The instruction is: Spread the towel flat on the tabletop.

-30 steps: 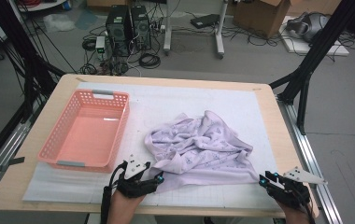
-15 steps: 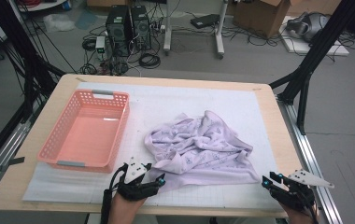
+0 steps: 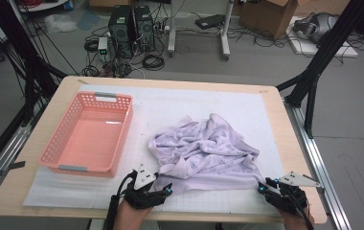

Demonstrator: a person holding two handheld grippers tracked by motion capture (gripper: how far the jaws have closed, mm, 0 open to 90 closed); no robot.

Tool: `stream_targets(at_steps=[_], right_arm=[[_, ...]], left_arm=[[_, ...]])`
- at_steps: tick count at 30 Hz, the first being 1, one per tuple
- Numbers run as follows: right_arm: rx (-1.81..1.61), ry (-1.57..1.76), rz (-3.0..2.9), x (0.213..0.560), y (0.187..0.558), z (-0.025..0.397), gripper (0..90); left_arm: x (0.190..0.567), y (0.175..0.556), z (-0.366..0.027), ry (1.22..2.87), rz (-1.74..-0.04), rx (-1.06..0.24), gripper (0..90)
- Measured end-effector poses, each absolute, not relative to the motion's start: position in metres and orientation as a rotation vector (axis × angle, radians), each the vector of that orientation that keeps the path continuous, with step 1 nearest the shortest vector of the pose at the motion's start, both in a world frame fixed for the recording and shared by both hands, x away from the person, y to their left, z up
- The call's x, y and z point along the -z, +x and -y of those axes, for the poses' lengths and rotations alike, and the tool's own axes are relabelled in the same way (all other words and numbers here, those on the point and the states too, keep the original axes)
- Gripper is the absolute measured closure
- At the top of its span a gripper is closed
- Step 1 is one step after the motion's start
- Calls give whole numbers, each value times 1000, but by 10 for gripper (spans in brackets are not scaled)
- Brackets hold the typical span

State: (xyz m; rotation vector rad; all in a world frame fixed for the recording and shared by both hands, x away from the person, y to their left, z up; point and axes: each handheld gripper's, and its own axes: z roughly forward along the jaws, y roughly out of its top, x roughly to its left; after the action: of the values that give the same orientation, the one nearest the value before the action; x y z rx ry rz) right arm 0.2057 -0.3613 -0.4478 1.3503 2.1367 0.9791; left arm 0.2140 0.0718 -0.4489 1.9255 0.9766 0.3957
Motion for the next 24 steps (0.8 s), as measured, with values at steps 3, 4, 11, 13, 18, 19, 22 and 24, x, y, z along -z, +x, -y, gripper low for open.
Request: stream_targets(at_steps=[3,4,11,13,18,19,22,24], right_arm=[[-991,1368,-2125,446,204,365,612],[-1004,1369,-2113,444,202,366,612],[-1022,1410,-2073,446,206,369,600],[-1004,1410,-2092,450,209,366,619],[-988,1373,-2161,446,207,358,857],[-986,1371,-2184,444,204,359,862],[-972,1344,-2225,439,190,363,865],[-1006,1333,-2236,434,176,366,867]], left_arm=[[450,213,-67,1948,-982,-433,397],[451,212,-66,1951,-988,-448,397],[457,211,-67,1991,-995,-520,387],[457,210,-67,1997,-977,-518,427],[453,202,-66,2019,-935,-455,851],[452,202,-67,2018,-943,-453,862],[444,197,-85,1950,-975,-381,866],[440,190,-97,1956,-957,-350,867]])
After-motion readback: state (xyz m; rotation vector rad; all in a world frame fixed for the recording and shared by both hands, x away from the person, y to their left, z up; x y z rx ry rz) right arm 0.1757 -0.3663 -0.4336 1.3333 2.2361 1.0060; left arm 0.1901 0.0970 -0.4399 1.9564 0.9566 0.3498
